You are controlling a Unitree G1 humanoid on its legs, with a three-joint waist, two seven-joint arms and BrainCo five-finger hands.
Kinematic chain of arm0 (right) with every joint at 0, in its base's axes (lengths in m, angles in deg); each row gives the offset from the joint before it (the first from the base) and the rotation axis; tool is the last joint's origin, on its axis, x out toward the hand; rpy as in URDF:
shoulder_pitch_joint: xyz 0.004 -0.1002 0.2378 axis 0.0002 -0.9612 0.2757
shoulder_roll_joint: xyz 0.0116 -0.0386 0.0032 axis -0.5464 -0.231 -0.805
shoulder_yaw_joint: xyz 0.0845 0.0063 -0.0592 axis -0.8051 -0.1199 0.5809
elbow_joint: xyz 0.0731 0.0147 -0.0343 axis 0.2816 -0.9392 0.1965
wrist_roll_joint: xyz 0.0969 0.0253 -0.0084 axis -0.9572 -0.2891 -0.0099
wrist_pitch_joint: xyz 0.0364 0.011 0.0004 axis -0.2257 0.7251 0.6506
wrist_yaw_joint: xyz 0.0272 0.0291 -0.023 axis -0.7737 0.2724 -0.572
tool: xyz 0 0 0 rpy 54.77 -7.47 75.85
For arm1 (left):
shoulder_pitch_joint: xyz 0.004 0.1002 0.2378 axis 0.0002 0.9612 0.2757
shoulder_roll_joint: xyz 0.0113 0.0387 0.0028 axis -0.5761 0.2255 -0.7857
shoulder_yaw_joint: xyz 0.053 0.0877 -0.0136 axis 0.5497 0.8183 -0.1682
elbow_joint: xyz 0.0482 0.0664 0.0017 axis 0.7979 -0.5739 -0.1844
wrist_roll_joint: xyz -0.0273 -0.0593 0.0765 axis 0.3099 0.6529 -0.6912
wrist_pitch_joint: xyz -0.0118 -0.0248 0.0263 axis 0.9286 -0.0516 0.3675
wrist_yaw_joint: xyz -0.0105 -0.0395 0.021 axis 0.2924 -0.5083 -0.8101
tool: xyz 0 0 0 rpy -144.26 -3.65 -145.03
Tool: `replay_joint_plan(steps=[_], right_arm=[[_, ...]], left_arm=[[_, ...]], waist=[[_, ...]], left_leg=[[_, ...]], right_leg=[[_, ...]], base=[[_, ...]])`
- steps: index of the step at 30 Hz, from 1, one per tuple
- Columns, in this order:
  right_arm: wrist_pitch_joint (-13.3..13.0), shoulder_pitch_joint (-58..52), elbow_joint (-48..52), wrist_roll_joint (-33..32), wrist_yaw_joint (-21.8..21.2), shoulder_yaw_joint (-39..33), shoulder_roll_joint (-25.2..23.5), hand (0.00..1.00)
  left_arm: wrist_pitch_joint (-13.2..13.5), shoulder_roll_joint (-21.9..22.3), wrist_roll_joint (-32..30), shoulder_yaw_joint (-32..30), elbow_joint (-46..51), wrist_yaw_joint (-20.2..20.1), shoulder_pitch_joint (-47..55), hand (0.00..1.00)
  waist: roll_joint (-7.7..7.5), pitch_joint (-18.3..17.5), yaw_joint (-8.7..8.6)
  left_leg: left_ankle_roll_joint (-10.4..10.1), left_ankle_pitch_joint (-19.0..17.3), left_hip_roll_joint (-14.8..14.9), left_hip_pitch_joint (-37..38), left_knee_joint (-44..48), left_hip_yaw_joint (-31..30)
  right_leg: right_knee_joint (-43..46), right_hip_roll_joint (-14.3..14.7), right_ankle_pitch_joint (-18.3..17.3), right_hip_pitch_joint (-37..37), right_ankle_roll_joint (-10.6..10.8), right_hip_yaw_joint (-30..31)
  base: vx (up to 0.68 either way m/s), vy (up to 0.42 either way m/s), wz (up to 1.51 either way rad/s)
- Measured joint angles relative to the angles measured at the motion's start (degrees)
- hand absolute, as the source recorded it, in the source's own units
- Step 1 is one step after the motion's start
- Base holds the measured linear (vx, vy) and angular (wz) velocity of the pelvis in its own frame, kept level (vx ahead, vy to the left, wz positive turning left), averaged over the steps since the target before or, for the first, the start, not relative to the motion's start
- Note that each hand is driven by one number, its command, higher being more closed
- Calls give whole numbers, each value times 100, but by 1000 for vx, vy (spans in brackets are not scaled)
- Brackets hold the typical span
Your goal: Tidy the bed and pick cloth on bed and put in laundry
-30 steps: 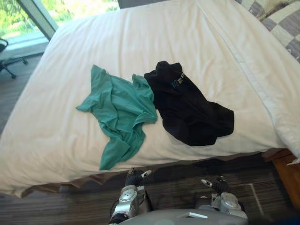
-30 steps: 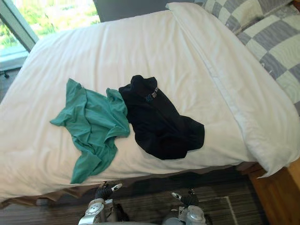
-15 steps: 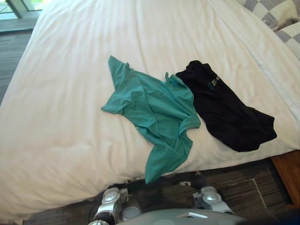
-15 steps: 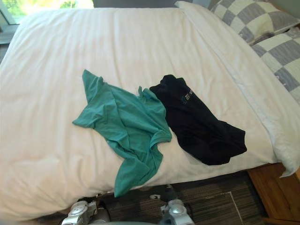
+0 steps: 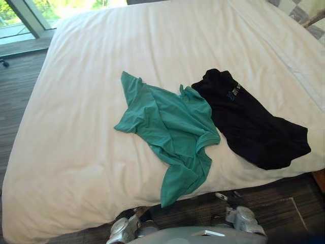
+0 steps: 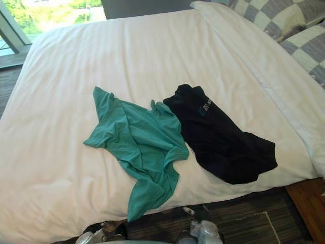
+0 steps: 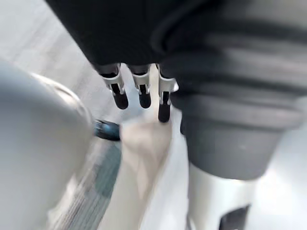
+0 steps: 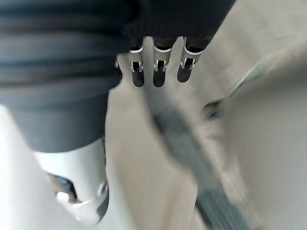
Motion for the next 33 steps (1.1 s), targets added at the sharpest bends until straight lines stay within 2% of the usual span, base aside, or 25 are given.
replay_joint_plan(steps=[1, 3, 4, 6, 7, 9, 10, 11, 13, 14, 15, 16, 17, 18, 20, 22, 23, 24, 25, 26, 27, 30, 33], right_arm=[[-1, -66, 28, -87, 26, -144, 1, 0], [15, -337, 47, -546, 102, -719, -85, 0], [19, -490, 42, -768, 139, -1007, -156, 0], [55, -675, -114, -1342, 283, -1952, -238, 0], [56, -676, -156, -1485, 324, -2193, -222, 0], [50, -679, -190, -1955, 514, -3083, -89, 0], [47, -677, -191, -2068, 572, -3248, -28, 0], [40, -634, -200, -2243, 679, -3474, 115, 0], [3, -541, -192, -2402, 769, -3816, 384, 0], [-75, -529, -143, -2504, 817, -4187, 487, 0], [-113, -512, -107, -2541, 827, -4384, 545, 0], [-172, -473, -113, -2554, 840, -4906, 839, 0], [-191, -427, -148, -2556, 867, -5341, 1029, 0], [-215, -412, -147, -2554, 890, -5483, 1091, 0], [-293, -461, -87, -2530, 993, -5685, 1213, 0], [-329, -570, 415, -2518, 1084, -5486, 1176, 0], [-342, -675, 988, -2411, 1122, -5137, 1156, 0], [-372, -687, 1642, -2145, 1182, -4824, 1148, 0], [-383, -683, 1974, -2025, 1195, -4703, 1108, 0], [-463, -691, 2840, -1740, 1252, -4352, 921, 0], [-538, -686, 3264, -1574, 1284, -4188, 896, 0], [-644, -534, 3997, -1158, 1433, -3943, 710, 0], [-633, -265, 4070, -942, 1507, -3854, 484, 0]], left_arm=[[-6, -3, 122, -252, 2, 7, 18, 0], [-13, 30, 838, -1075, 34, 37, 11, 0], [-11, 69, 1151, -1444, 38, 41, 16, 0], [-16, 171, 1839, -2608, 39, 122, 11, 0], [-15, 175, 1964, -2907, 38, 164, 21, 0], [-11, 110, 2283, -3990, 39, 329, 18, 0], [-7, 75, 2341, -4225, 43, 386, 12, 0], [-4, -21, 2404, -4665, 43, 496, -6, 0], [-2, -267, 2468, -5132, 41, 605, -100, 0], [-2, -541, 2453, -5227, 40, 677, -166, 0], [1, -655, 2453, -5351, 44, 686, -230, 0], [3, -998, 2396, -5593, 43, 744, -226, 0], [7, -1417, 2239, -5693, 56, 763, -229, 0], [30, -1656, 2077, -5710, 92, 773, -242, 0], [195, -2289, 1450, -5583, 739, 774, -244, 0], [376, -2683, 1156, -4914, 1468, 777, -280, 0], [512, -2803, 1015, -4349, 2141, 779, -253, 0], [682, -2829, 926, -3832, 2901, 780, -244, 0], [766, -2869, 859, -3632, 3229, 775, -214, 0], [1001, -3053, 707, -3233, 4048, 779, -204, 0], [1141, -2957, 555, -2975, 4481, 786, -235, 0], [1255, -2867, 59, -1955, 5352, 906, -507, 0], [1354, -2818, -273, -1394, 5912, 897, -573, 0]], waist=[[-5, -3, -9], [43, -20, 49], [119, -65, 97], [270, -191, 111], [313, -211, 110], [430, -260, 96], [450, -278, 96], [459, -293, 100], [427, -392, 101], [263, -459, 61], [212, -480, 81], [267, -527, 72], [212, -548, 36], [189, -547, 29], [25, -627, -58], [-37, -655, -78], [64, -645, -87], [214, -668, -132], [279, -710, -161], [183, -689, -231], [239, -685, -294], [449, -534, -257], [502, -496, -225]], left_leg=[[0, 0, -7, 0, 0, 28], [-1, 1, -11, 33, -1, 53], [-9, -5, -6, 36, -2, 53], [-45, -46, 13, -1, -5, 57], [-40, -56, 13, -13, -16, 56], [-32, -63, 5, -30, -32, 55], [-27, -66, -5, -30, -32, 55], [-32, -105, -37, -44, -31, 56], [19, -195, -88, -217, -34, 137], [238, -348, -190, -316, 124, 338], [335, -338, -238, -371, 313, 407], [263, -399, -321, -321, 321, 444], [169, -304, -398, -268, 182, 387], [162, -306, -412, -212, 150, 397], [161, -309, -426, -178, 154, 368], [162, -310, -386, 2, 97, 381], [162, -310, -321, 148, 52, 405], [170, -314, -153, 203, 56, 397], [171, -316, -55, 194, 54, 393], [111, -367, -78, 176, 154, 427], [95, -494, 0, 130, 302, 482], [103, -757, 77, 56, 605, 543], [91, -1005, 80, 84, 819, 566]], right_leg=[[-30, -10, 1, 11, 0, -6], [-105, -21, 14, 108, -20, -83], [-109, -19, 12, 140, -18, -112], [-54, -18, -32, 171, -45, -220], [-42, -25, -54, 169, -52, -243], [93, -65, -132, 131, -57, -298], [176, -88, -186, 99, -42, -298], [372, -148, -311, -38, -48, -302], [605, -257, -530, -246, -53, -407], [565, -459, -558, -316, -90, -519], [574, -487, -562, -337, -84, -528], [581, -470, -558, -334, -61, -564], [583, -503, -522, -314, -33, -573], [538, -502, -504, -252, -18, -576], [462, -496, -457, -56, 41, -613], [740, -479, -416, -51, 36, -574], [1186, -455, -361, -200, -45, -403], [1781, -363, -482, -599, -130, -178], [1495, -193, -582, -676, -41, -80], [398, 67, -68, -656, -349, -144], [304, 121, 20, -609, -334, -86], [587, 121, 13, -779, -323, 28], [626, 121, -18, -814, -359, 244]], base=[[-31, 22, -11], [-49, 10, 8], [-55, 4, 21], [-64, 3, 19], [-76, 3, 12], [-61, 1, 13], [-44, 5, 11], [-41, 7, 10], [-21, 8, 37], [48, 35, 50], [143, 32, 47], [246, 81, 32], [250, 61, 23], [260, 69, 12], [249, 8, 17], [215, 15, 6], [180, 5, -19], [114, -27, -22], [103, -71, -24], [139, -125, -26], [168, -103, -30], [91, -19, -22], [52, 28, -39]])
